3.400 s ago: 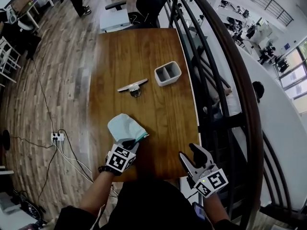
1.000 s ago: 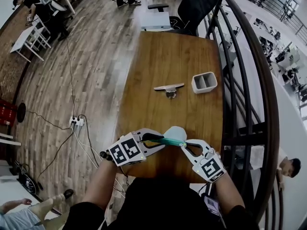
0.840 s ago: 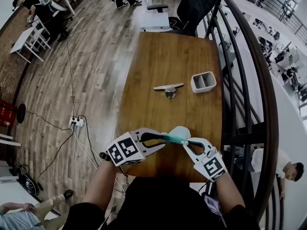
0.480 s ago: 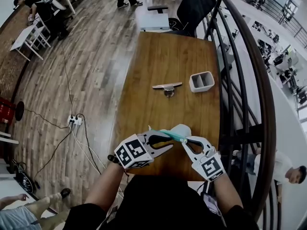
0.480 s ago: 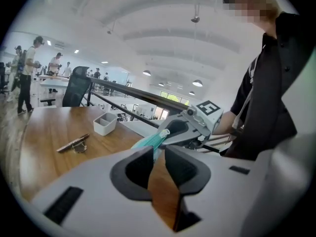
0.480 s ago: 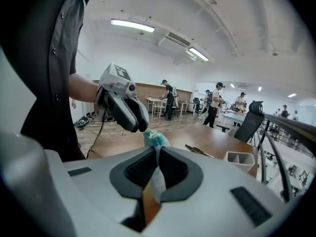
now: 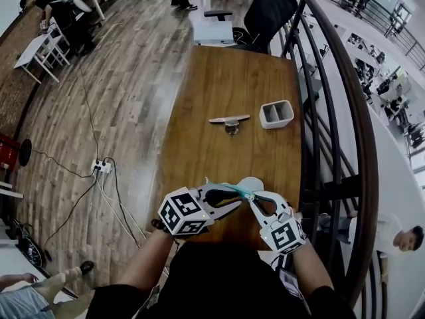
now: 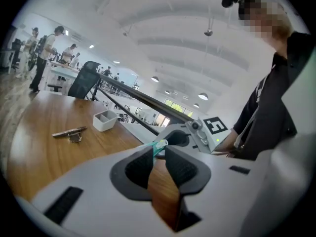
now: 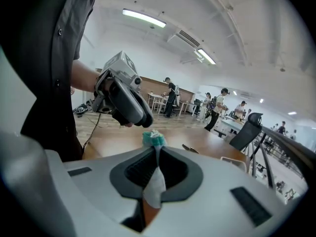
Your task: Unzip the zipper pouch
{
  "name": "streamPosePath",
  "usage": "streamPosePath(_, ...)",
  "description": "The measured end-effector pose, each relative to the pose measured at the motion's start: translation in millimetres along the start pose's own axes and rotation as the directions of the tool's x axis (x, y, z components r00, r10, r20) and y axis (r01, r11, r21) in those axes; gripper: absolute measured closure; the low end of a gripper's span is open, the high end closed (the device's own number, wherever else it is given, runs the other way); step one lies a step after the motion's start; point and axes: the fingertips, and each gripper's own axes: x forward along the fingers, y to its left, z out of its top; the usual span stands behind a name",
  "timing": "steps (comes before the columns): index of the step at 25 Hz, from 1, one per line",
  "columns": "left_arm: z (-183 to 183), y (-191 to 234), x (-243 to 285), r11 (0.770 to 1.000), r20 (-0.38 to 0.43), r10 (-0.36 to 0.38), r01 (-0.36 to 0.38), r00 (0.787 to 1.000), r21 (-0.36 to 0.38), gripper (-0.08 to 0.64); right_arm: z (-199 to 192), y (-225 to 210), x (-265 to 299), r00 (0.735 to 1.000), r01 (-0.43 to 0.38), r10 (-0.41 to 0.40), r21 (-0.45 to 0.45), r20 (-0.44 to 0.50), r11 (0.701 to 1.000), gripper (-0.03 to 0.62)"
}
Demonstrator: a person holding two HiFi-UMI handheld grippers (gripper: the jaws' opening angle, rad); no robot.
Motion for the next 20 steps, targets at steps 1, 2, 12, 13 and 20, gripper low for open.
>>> streamPosePath(1,0,1,1,1.000,0.004,0.000,0.000,1.000,-0.020,0.477,1,-1,0,1.000,0.003,-0.003,0.002,0.004,1.000,0.580)
streamPosePath(2,-1,3,1,0.999,0.007,0.003,-0.002,1.000,-0.036,0.477,2,-1,0,1.000,0.008,-0.008,0.002,0.007,1.000,0.580)
streamPosePath(12,0,4,11,0.994,0.017,0.017,-0.015,1.000,-0.108,0.443,6,-7,-1,0.996,0.085,-0.087,-0.083,-0.030,0.993,0.580)
streamPosePath(13,0,4,12,0.992,0.023,0.010,-0.007,1.000,-0.130,0.440,6,-7,-1,0.995,0.089,-0.093,-0.097,-0.035,0.991,0.580)
streamPosePath(20,6,3,17,0.976,0.061,-0.034,0.047,0.998,-0.211,0.382,9,-6,1,0.994,0.086,-0.096,-0.168,-0.053,0.982,0.581)
